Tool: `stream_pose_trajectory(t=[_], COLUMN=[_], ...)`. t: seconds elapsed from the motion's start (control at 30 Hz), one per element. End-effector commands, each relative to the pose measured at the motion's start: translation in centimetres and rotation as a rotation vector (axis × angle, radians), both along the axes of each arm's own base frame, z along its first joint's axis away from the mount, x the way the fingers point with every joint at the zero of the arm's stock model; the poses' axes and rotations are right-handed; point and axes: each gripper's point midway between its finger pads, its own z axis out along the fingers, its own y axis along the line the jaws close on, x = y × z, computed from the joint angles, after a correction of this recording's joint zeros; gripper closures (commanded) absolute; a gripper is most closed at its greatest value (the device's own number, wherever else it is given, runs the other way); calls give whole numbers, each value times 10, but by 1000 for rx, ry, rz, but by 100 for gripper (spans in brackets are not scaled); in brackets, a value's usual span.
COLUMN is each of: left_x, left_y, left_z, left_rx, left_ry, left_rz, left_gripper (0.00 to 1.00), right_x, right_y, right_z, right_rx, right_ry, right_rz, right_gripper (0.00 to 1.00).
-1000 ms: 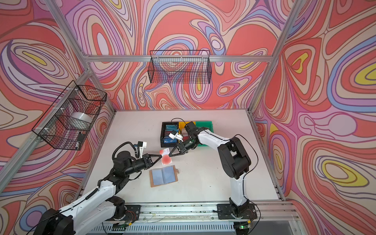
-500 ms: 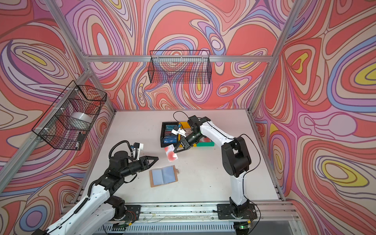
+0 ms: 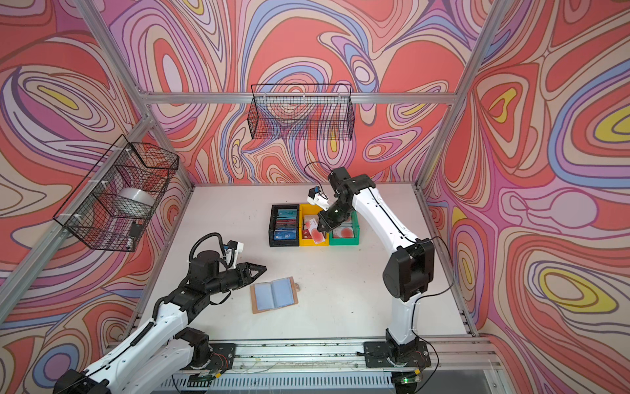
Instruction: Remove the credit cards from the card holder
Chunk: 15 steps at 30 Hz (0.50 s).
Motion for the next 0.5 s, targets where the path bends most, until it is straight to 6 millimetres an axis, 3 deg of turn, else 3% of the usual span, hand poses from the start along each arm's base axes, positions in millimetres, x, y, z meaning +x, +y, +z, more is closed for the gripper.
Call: stream_pose_trajectory(t=[0.0,0.2,0.47], left_x=[5,4,-1], left_y=[-4,-3,-3], left_z=[20,15,4], left_rx=[-14,-9,-4], left_ry=[-63,-53,-10], left_rz=[-29,-24,-33], left_gripper=[70,70,71], right_x=[8,28,53], right_y=[-31,-68,-117], right_z=[3,1,-33], right_rx=[-186,-414,-713], right_ry=[-85,-181,-221], right_rz=[19,52,91], right_gripper=[100,100,100])
